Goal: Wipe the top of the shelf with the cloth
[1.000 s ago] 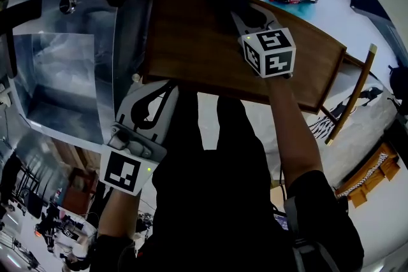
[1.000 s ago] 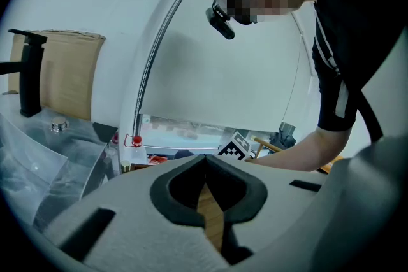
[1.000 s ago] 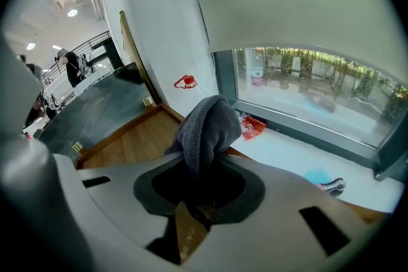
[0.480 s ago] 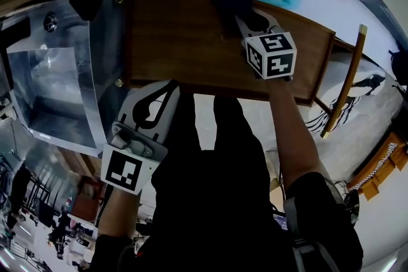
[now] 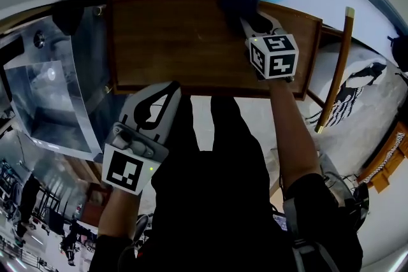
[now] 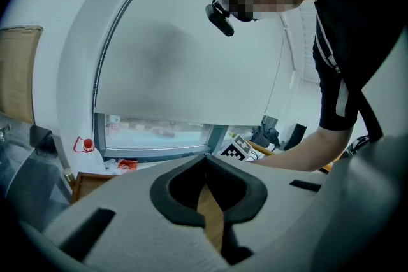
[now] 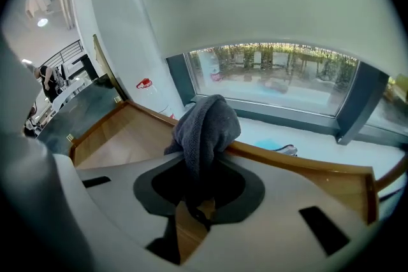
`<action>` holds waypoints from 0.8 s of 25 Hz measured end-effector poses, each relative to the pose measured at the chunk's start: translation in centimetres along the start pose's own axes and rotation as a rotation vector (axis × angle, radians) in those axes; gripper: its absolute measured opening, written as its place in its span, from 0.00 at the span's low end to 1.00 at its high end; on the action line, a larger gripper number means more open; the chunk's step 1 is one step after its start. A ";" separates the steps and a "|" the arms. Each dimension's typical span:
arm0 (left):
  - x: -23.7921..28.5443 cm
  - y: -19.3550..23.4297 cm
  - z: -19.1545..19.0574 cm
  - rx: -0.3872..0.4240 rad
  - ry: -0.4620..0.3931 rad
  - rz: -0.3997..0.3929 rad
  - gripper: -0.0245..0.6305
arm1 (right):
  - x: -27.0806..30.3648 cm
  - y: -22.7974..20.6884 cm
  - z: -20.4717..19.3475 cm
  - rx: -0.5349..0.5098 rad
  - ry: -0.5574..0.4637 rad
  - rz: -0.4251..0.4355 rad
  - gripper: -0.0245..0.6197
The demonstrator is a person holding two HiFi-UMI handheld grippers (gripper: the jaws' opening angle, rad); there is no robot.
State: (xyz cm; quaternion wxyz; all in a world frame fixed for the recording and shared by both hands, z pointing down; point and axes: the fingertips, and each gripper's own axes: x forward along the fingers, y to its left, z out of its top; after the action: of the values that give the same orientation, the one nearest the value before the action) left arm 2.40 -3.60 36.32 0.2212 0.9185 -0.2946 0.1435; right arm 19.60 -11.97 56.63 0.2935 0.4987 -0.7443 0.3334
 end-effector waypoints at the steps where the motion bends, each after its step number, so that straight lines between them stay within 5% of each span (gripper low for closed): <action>1: 0.3 -0.3 0.1 0.003 0.002 -0.005 0.07 | -0.3 -0.6 -0.2 0.007 0.000 -0.008 0.16; 20: 6.0 -5.3 1.0 0.051 0.035 -0.100 0.07 | -5.0 -9.3 -3.4 0.109 -0.005 -0.124 0.16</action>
State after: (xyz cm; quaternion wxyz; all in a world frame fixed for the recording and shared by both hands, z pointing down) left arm 10.47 -3.11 36.13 0.2095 0.9348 -0.2408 0.1557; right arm 30.34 -9.17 56.78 0.2840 0.5601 -0.6934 0.3534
